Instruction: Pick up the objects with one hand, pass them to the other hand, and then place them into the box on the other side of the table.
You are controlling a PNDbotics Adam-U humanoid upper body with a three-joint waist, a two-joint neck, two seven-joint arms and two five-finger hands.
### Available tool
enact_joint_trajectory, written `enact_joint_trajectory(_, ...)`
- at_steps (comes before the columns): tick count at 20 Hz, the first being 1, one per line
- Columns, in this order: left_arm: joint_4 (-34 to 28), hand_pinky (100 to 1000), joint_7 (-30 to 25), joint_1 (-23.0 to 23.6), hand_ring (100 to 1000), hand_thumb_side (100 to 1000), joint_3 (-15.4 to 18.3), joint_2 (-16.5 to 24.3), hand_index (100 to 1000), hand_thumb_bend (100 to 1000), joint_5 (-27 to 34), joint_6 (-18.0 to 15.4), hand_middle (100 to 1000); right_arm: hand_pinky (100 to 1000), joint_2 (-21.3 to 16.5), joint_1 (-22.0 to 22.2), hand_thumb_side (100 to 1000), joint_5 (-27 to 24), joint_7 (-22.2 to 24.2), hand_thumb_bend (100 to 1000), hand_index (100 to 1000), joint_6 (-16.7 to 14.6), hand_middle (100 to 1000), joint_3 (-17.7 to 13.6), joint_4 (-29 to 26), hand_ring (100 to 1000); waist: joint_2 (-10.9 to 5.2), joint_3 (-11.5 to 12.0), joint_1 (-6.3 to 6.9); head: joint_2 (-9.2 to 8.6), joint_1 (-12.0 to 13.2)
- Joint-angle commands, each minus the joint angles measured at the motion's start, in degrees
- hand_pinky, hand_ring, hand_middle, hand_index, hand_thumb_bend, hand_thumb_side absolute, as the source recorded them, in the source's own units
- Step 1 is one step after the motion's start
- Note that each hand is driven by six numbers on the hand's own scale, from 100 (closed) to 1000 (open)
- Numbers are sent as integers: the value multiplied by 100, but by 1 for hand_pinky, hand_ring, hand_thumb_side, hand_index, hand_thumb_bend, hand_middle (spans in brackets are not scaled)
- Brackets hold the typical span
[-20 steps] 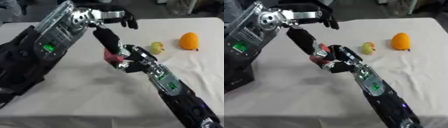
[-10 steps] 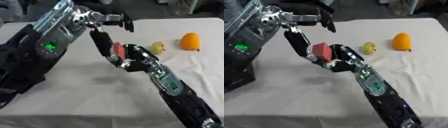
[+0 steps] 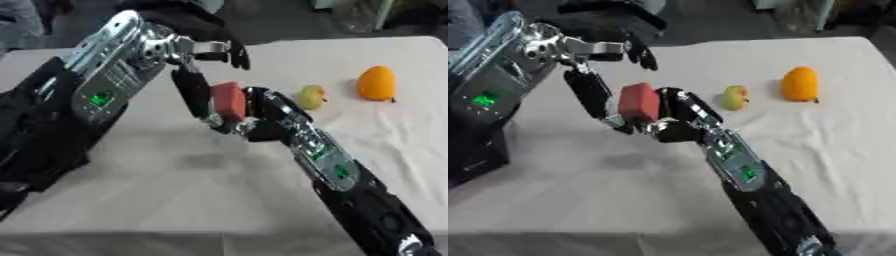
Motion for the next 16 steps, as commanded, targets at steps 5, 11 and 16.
enact_joint_trajectory(5, 223, 938, 327, -6, 878, 230, -7, -58, 866, 706, -218, 193, 799, 724, 84, -6, 100, -77, -242, 100, 569, -156, 531, -50, 116, 628, -275, 54, 106, 33, 26)
enact_joint_trajectory(11, 655, 937, 515, 118, 878, 205, 17, -235, 865, 703, -385, 212, 799, 726, 179, 60, 100, -22, -363, 100, 572, -312, 534, -79, 317, 635, -356, 101, 159, 33, 7)
enact_joint_trajectory(16, 959, 937, 659, 181, 878, 197, 28, -371, 867, 696, -445, 198, 800, 725, 222, 74, 100, -21, -483, 100, 573, -635, 536, -125, 444, 637, -413, 90, 181, 33, -42)
